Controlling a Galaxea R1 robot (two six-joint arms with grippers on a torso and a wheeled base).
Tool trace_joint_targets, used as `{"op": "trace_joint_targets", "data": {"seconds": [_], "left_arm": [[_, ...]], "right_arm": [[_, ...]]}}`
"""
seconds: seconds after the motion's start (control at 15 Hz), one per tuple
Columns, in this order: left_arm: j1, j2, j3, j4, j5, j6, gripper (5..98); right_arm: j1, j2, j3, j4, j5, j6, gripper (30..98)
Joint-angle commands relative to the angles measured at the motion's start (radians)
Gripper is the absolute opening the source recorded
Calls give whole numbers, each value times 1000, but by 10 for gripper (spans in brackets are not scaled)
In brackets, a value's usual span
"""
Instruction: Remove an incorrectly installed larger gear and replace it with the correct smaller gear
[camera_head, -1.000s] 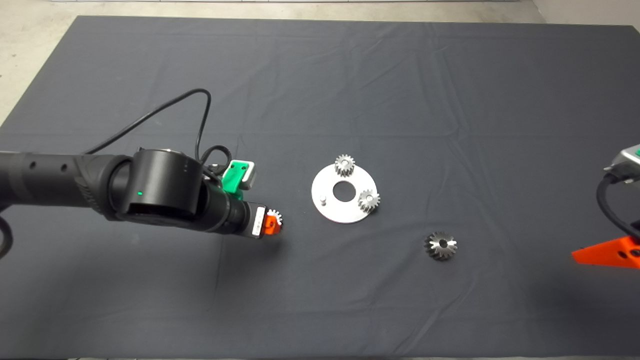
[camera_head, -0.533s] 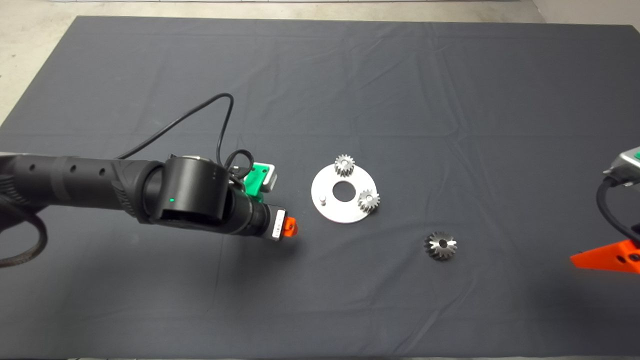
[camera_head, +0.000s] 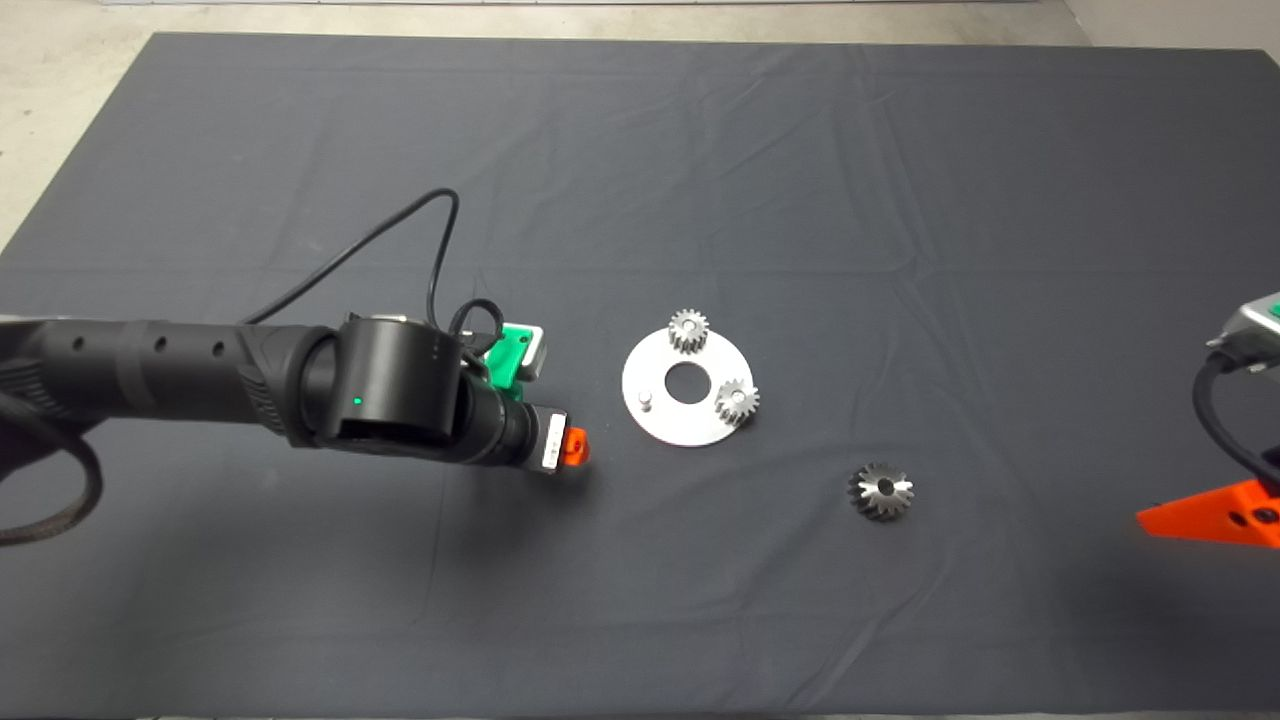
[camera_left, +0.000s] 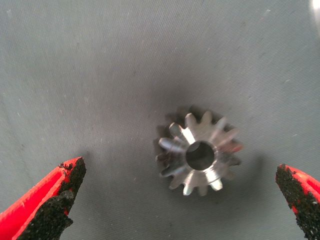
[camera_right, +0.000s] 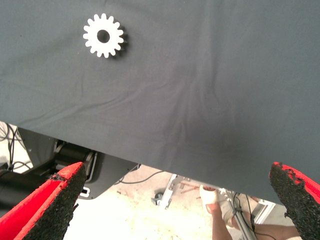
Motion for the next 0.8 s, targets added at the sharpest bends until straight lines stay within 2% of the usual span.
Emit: {"op": "trace_joint_targets", "data": {"seconds": [0.0,0.27,0.4,0.73], "left_arm": [[11,0,0,29,5,4,976],[19,5,1,40,5,4,976],[19,33,-7,54,8,4,976],[18,71,-1,82,38,4,946]], "right_arm": [[17,8,7,37,-27,1,970],[17,4,7,37,-28,1,969],[17,2,7,37,-28,1,969],[17,-1,6,37,-29,1,969]]}}
